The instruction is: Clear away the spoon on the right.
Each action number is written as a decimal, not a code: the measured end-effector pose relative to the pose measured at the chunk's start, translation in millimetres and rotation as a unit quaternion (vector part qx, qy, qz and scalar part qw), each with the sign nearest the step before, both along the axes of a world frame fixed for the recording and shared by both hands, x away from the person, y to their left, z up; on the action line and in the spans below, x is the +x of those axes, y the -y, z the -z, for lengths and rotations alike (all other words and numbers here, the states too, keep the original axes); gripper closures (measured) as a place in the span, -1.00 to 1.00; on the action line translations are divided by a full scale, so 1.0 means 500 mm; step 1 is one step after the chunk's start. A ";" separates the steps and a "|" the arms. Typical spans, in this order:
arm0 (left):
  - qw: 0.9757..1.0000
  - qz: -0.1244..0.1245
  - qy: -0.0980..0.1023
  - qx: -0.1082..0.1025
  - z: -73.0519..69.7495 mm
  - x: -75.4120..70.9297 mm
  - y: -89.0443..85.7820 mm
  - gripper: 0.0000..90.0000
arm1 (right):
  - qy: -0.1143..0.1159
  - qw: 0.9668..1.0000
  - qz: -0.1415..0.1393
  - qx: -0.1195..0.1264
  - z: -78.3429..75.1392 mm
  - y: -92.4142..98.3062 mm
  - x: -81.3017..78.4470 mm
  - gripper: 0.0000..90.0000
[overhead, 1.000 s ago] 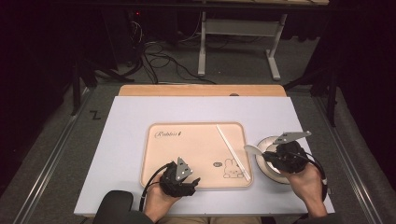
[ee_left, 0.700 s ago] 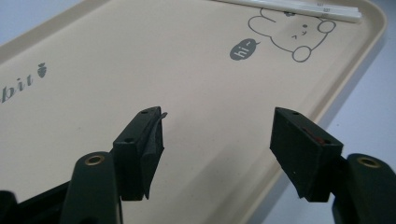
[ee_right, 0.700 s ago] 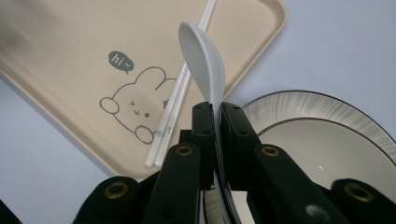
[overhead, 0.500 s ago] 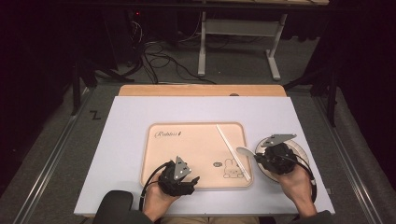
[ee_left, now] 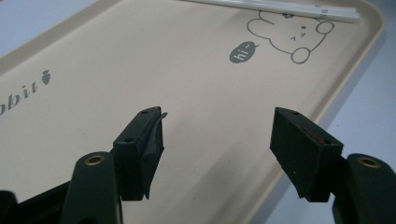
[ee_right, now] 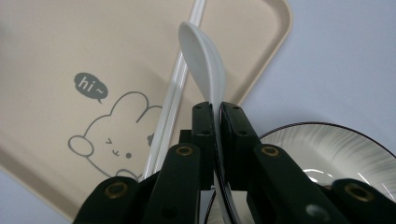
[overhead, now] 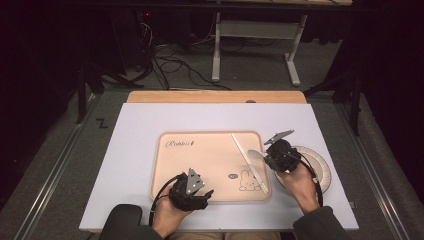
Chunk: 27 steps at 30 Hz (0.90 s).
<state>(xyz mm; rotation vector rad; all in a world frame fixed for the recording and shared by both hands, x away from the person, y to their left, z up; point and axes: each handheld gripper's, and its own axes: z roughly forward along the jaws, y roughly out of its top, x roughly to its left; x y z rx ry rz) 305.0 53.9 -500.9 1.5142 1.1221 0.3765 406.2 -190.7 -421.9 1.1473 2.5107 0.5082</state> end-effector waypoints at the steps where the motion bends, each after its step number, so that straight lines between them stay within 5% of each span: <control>1: 1.000 0.001 -0.003 0.003 0.001 0.001 0.000 -0.22 | -0.002 1.000 0.005 -0.002 0.003 -0.004 0.003 0.91; 18: 1.000 0.004 -0.003 0.001 -0.001 0.001 0.000 -0.22 | -0.030 0.997 0.048 -0.057 0.047 -0.043 0.066 0.91; 27: 0.997 0.006 0.067 -0.028 -0.024 -0.024 -0.003 -0.19 | -0.045 0.995 0.045 -0.074 0.062 -0.068 0.074 0.91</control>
